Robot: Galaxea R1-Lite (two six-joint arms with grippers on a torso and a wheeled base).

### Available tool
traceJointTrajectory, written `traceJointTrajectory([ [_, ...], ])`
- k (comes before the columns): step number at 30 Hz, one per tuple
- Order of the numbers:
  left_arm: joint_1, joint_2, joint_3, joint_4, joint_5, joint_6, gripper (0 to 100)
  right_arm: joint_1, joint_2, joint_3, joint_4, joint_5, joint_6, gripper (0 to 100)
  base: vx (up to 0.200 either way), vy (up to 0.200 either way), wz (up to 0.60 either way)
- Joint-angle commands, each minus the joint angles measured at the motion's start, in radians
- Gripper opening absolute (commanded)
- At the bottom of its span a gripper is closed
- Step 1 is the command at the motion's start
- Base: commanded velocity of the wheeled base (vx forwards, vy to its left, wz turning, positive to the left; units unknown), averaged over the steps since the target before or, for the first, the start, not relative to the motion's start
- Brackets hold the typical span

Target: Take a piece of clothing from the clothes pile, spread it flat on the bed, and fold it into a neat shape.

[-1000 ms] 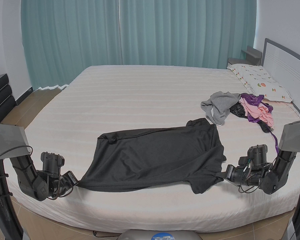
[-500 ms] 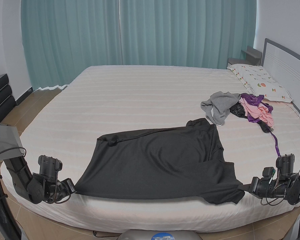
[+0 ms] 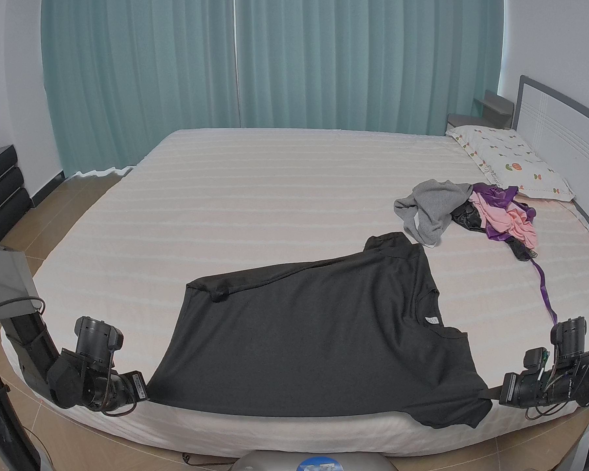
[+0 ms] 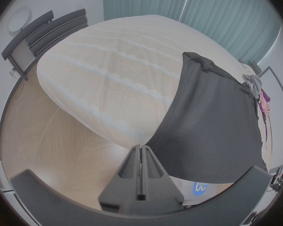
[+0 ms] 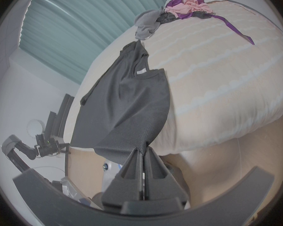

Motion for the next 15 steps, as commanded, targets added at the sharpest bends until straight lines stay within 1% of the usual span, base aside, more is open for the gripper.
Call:
traceJointTrajectory([
  [1,-0.024,0.009,0.017,0.009,0.002,0.003,0,-0.002,0.018,0.018,0.042,0.000,-0.042,0,0.000,0.000,0.00],
  [8,-0.025,0.010,0.022,0.025,0.000,0.021,0,-0.001,0.150,0.003,0.015,-0.005,-0.148,0,0.000,0.000,0.00],
  [9,-0.025,0.012,0.022,0.025,-0.001,0.021,0,-0.001,0.164,0.001,0.004,-0.005,-0.154,100,0.000,0.000,0.00],
  [15,-0.025,0.024,0.020,0.021,-0.003,0.021,0,-0.001,0.202,-0.019,-0.101,0.004,-0.146,100,0.000,0.000,0.00],
])
